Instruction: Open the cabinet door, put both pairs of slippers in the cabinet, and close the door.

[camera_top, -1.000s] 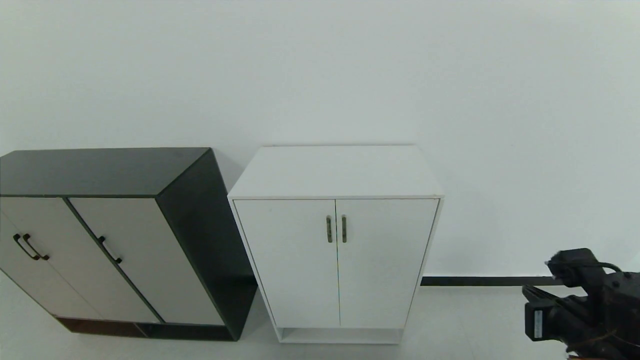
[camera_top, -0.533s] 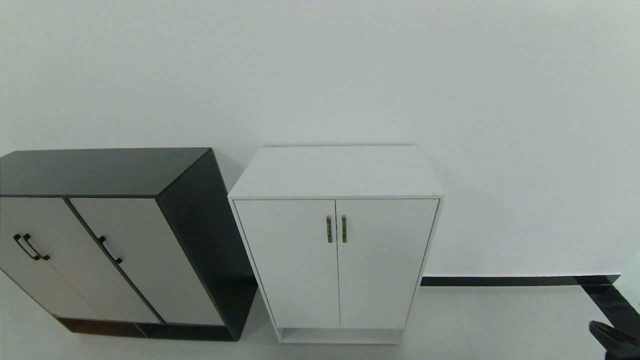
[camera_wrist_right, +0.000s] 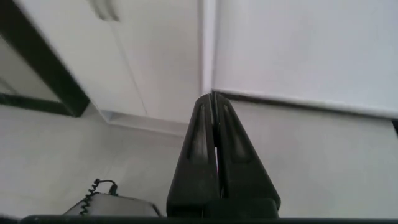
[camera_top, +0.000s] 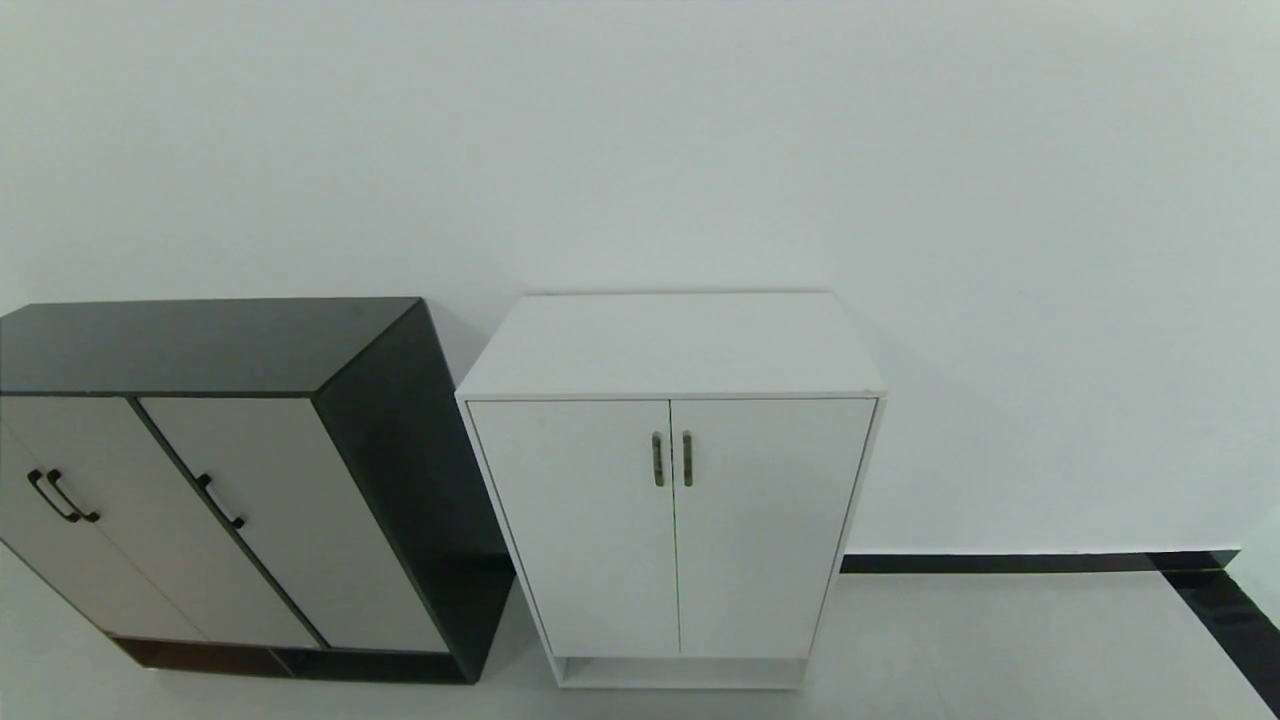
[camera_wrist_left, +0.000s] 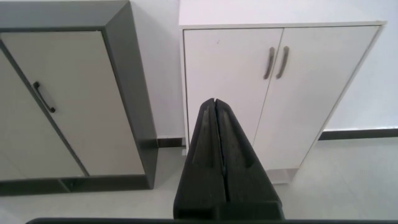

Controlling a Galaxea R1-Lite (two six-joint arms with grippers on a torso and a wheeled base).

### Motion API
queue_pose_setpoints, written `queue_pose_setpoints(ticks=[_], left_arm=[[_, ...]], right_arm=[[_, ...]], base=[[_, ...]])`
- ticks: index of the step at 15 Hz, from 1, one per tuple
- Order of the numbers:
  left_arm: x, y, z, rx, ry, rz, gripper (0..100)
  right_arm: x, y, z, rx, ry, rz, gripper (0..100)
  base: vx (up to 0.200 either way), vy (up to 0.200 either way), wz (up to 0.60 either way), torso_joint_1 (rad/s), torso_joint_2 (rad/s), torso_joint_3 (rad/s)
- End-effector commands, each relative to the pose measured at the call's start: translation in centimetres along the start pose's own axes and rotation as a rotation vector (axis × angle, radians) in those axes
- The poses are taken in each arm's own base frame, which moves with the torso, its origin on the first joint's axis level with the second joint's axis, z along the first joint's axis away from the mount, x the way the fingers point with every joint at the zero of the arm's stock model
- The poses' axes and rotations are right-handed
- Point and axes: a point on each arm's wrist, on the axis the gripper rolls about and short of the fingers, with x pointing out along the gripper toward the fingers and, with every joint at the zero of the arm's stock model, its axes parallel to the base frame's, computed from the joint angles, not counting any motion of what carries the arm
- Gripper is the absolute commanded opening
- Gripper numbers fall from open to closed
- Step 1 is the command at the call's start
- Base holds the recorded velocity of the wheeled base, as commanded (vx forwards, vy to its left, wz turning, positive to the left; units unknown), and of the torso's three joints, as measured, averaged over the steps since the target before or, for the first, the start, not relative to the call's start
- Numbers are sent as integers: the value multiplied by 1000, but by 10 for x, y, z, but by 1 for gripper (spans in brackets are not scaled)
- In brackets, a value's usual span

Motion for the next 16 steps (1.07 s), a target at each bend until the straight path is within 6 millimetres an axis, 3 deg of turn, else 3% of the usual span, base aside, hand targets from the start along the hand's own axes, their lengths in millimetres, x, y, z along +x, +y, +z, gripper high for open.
queue_pose_setpoints(ticks=[1,3,5,13,16], left_arm=[[0,0,0,0,1,0,0],[0,0,0,-1,1,0,0],[0,0,0,-1,1,0,0],[0,0,0,-1,-1,0,0],[0,0,0,-3,1,2,0]], right_arm=[[-9,0,-2,-14,-102,4,0],[-6,1,-2,-6,-59,-5,0],[-11,3,-3,25,-107,-168,0],[-11,3,-3,44,-115,-182,0],[-8,4,-8,71,-93,37,0]], base=[[0,0,0,0,0,0],[0,0,0,0,0,0],[0,0,0,0,0,0],[0,0,0,0,0,0],[0,0,0,0,0,0]])
